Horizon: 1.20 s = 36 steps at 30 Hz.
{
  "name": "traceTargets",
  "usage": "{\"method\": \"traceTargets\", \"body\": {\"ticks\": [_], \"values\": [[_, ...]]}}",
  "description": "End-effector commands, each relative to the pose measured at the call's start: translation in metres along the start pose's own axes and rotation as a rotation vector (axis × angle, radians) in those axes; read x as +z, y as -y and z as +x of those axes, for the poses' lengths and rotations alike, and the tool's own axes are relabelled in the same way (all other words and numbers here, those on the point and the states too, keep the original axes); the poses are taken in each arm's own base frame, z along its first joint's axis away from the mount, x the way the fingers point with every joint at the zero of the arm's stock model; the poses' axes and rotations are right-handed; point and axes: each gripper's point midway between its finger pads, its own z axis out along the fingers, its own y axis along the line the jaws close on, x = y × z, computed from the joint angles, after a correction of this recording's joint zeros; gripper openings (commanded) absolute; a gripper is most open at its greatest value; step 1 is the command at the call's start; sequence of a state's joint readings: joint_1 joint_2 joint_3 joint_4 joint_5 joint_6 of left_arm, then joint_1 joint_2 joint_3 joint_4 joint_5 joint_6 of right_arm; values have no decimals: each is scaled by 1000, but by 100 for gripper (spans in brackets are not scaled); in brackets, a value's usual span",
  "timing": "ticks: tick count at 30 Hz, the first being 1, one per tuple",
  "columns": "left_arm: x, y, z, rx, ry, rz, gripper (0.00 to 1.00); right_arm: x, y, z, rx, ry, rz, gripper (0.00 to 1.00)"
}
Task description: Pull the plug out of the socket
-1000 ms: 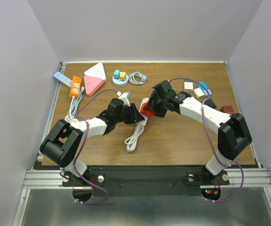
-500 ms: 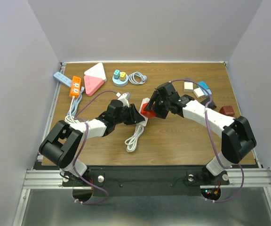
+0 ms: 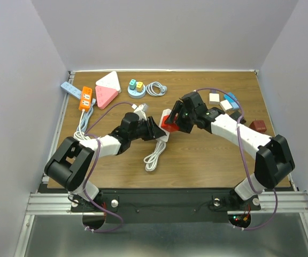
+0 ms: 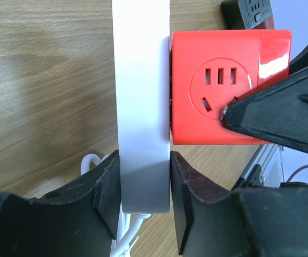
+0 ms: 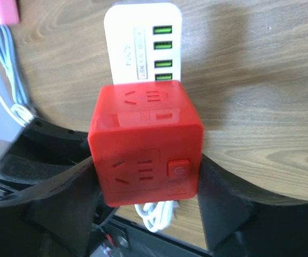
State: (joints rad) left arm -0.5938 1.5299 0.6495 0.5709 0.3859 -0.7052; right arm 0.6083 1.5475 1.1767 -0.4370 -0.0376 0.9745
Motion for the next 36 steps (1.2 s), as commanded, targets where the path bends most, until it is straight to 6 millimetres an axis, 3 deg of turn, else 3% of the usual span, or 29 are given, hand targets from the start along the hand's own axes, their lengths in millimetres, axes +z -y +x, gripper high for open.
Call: {"method": "traceTargets", "body": {"ticks": [1,4,9,16,20,25,27,28,30,34,35,36], "values": [[-6,50,-18,44,26,167,0,-10,-50,-34,-22,114,-181,81],[-8,47,-14,30,21,161,0,-9,-54,-37,-32,117,-190,93],[-13,54,-19,27,46,179,0,-2,-53,-33,-14,86,-207,94],[-19,64,-23,20,62,216,0,6,-52,-28,1,48,-235,76],[-19,70,-25,15,66,239,0,13,-51,-17,-9,-10,-244,73],[-18,74,-27,17,59,253,0,20,-50,-9,-25,-53,-260,58],[-17,71,-28,12,66,239,0,18,-52,-9,-25,-47,-266,35],[-16,68,-28,5,71,224,0,15,-54,-12,-22,-39,-271,16],[-13,58,-29,-3,81,179,0,6,-59,-16,-26,-22,-288,2],[-7,32,-21,0,71,76,0,-7,-64,-16,-9,-19,-308,1],[-6,29,-19,4,63,67,4,-8,-64,-15,-4,-23,-308,0],[-6,29,-18,8,59,69,25,-9,-64,-15,1,-28,-307,0]]}}
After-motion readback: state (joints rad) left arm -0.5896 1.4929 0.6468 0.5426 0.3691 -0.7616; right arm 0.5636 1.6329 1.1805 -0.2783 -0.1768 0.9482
